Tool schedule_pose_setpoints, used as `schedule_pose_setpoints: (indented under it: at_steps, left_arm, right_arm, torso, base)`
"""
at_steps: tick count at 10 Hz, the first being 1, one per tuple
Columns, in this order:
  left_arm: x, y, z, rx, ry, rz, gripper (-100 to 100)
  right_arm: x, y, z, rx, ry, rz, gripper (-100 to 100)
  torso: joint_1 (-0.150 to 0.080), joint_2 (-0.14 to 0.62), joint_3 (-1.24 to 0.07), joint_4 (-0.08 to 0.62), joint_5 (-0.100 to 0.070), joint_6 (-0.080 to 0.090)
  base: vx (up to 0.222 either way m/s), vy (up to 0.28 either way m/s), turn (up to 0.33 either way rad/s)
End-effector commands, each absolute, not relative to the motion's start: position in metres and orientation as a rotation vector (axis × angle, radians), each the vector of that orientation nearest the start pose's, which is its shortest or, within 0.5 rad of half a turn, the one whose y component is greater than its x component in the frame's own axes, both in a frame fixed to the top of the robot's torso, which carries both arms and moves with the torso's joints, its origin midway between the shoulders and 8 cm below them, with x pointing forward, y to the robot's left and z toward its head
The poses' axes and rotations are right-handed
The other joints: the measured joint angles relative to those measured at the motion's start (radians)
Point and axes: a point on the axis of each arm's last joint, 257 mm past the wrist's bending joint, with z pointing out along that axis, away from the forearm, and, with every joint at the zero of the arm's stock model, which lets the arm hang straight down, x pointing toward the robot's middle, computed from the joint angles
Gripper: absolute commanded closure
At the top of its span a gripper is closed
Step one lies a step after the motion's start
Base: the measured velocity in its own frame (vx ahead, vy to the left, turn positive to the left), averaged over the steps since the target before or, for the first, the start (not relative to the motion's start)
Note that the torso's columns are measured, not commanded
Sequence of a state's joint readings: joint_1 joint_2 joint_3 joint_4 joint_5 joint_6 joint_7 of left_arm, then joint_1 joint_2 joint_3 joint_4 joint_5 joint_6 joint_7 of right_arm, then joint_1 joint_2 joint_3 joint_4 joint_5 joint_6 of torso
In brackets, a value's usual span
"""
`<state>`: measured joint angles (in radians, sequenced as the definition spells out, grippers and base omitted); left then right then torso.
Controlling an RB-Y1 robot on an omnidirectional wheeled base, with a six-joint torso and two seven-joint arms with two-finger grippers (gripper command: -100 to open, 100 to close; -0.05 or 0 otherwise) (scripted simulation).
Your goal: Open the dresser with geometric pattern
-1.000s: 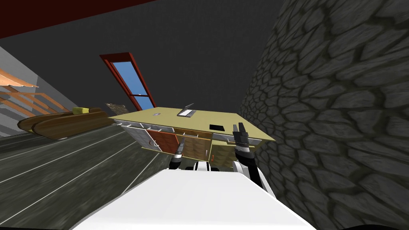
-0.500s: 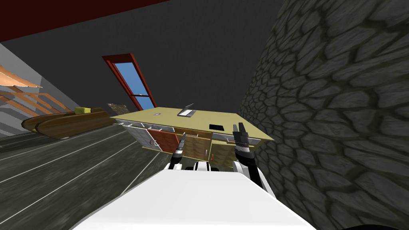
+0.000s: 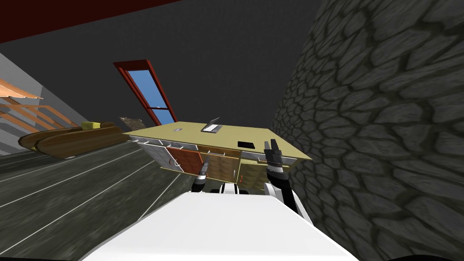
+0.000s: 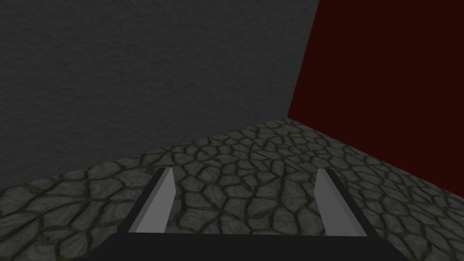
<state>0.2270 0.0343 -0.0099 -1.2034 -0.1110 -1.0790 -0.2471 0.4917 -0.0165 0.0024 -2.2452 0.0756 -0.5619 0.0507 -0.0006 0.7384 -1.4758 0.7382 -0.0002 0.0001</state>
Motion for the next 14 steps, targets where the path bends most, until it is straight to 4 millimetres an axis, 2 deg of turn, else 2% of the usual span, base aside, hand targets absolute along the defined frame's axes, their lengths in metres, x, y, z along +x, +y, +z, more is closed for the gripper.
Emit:
schedule_pose_setpoints:
  at_steps: [1,5,14]
  left_arm:
    - [0.402,0.243,-0.241,-0.561,1.024,-1.097,-100]
    - [0.423,0.250,-0.237,-0.550,1.068,-1.086,-100]
    - [0.469,0.241,-0.231,-0.621,1.113,-1.099,-100]
  right_arm:
    - [0.343,-0.265,0.022,0.550,0.658,1.224,0]
    - [0.343,-0.265,0.022,0.550,0.658,1.224,0]
    - [0.343,-0.265,0.022,0.550,0.658,1.224,0]
  torso:
    - [0.001,0.001,0.001,0.000,0.000,0.000]
    - [0.001,0.000,0.000,0.000,0.000,0.000]
    - [0.000,0.000,0.000,0.000,0.000,0.000]
  base:
    - [-0.037,0.002,-0.007]
    - [-0.055,0.010,-0.010]
    - [-0.050,0.007,-0.009]
